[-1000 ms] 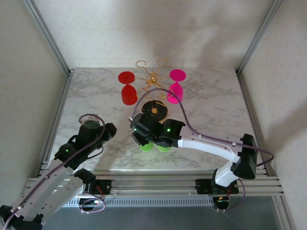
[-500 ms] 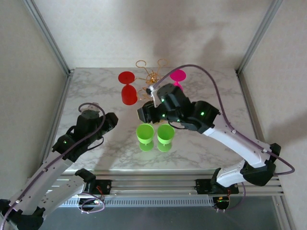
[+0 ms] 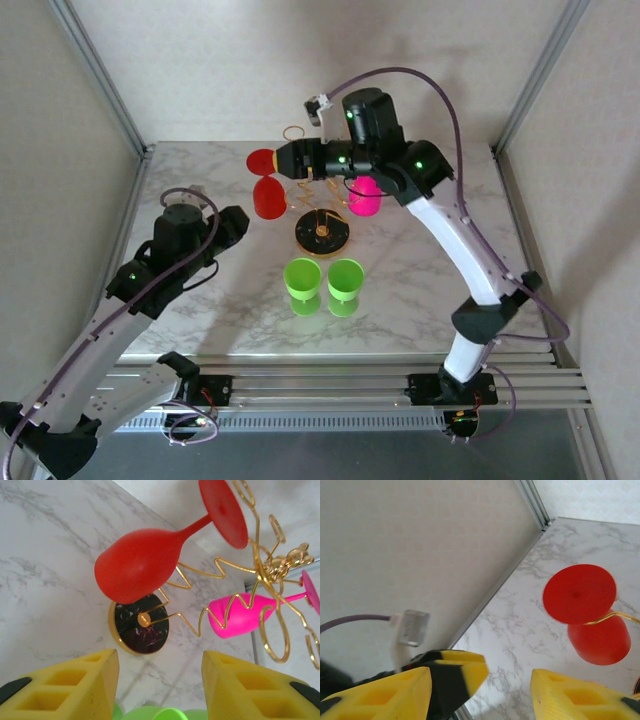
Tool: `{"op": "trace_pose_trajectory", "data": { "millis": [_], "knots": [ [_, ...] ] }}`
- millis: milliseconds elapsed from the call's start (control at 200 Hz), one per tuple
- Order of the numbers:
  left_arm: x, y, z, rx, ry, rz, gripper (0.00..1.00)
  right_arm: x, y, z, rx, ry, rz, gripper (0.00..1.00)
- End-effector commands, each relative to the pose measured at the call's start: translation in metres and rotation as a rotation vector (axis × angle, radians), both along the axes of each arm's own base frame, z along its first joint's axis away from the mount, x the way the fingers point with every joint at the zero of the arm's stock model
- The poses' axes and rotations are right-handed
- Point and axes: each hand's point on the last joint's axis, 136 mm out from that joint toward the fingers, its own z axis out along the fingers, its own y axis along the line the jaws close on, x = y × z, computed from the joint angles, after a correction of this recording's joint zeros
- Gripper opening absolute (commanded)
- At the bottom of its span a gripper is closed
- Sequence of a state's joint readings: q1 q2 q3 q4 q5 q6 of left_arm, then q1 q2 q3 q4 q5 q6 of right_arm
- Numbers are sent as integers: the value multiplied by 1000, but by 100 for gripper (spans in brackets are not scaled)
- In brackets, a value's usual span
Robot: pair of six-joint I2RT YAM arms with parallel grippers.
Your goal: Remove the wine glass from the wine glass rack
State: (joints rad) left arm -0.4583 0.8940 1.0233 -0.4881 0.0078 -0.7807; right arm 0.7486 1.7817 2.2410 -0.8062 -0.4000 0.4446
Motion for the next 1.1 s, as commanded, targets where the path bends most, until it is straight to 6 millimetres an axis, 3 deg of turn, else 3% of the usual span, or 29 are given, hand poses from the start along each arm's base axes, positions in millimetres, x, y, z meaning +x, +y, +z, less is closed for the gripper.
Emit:
{"op": "trace_pose_trajectory", "data": {
  "millis": [0,295,471,661,896,1096],
  "knots": [
    [8,0,26,-26,-63,-9,47,11,8,1,42,53,61,54],
    [25,17,30,-62,-67,21,47,63,27,-27,13,71,46,54],
    [30,20,32,-75,-75,23,47,76,31,-39,3,65,43,54],
    [40,18,48,-101,-120,12,48,76,30,-39,2,57,48,51],
    [62,1,68,-159,-165,-56,49,63,24,-7,63,3,56,52],
    [81,-8,67,-186,-158,-90,51,51,12,8,73,-27,49,52]
  ]
}}
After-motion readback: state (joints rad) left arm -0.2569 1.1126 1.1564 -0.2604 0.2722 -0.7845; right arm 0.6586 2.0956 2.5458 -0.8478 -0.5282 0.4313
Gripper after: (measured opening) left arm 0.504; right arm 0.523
